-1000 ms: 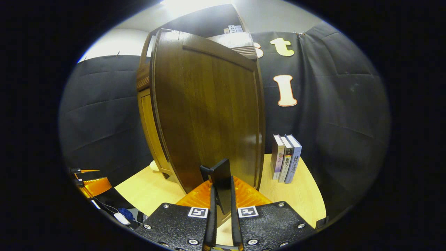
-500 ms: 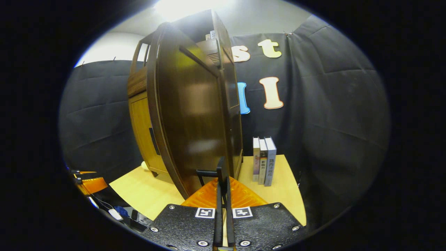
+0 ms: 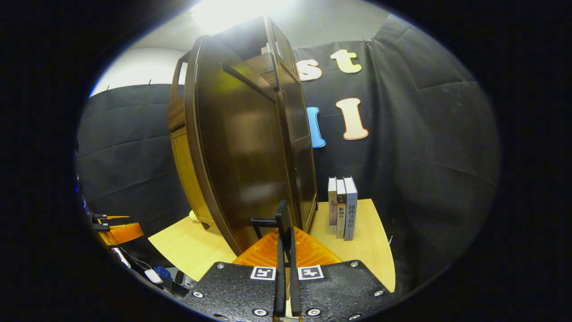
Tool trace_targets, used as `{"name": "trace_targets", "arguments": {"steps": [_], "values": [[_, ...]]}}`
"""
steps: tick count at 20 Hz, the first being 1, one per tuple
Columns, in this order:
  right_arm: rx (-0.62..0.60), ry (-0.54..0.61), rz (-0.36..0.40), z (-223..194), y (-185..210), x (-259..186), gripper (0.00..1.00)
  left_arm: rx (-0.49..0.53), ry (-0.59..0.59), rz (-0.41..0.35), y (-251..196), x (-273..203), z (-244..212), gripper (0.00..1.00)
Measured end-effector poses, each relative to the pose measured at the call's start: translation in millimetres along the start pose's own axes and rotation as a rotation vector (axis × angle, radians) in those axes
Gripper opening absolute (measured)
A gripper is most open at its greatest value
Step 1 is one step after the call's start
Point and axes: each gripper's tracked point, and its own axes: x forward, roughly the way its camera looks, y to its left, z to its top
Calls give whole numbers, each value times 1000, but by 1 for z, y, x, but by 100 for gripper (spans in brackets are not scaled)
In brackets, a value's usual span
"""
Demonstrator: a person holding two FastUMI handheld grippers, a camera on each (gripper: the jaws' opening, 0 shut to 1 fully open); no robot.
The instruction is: Open the right door of the double-door shoe cabinet with the right hand, and open the left door with the left hand.
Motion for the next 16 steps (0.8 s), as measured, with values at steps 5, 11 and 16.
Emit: {"name": "trace_targets", "arguments": {"steps": [5,11,16], "values": [[-4,4,-62,-2,-8,0,4,-22,11,-36,21,49,3,100],[-13,5,-260,-3,-26,-23,3,16,-36,-96,56,126,35,100],[29,-12,-470,0,-38,-58,4,36,-110,-105,79,196,66,100]]}}
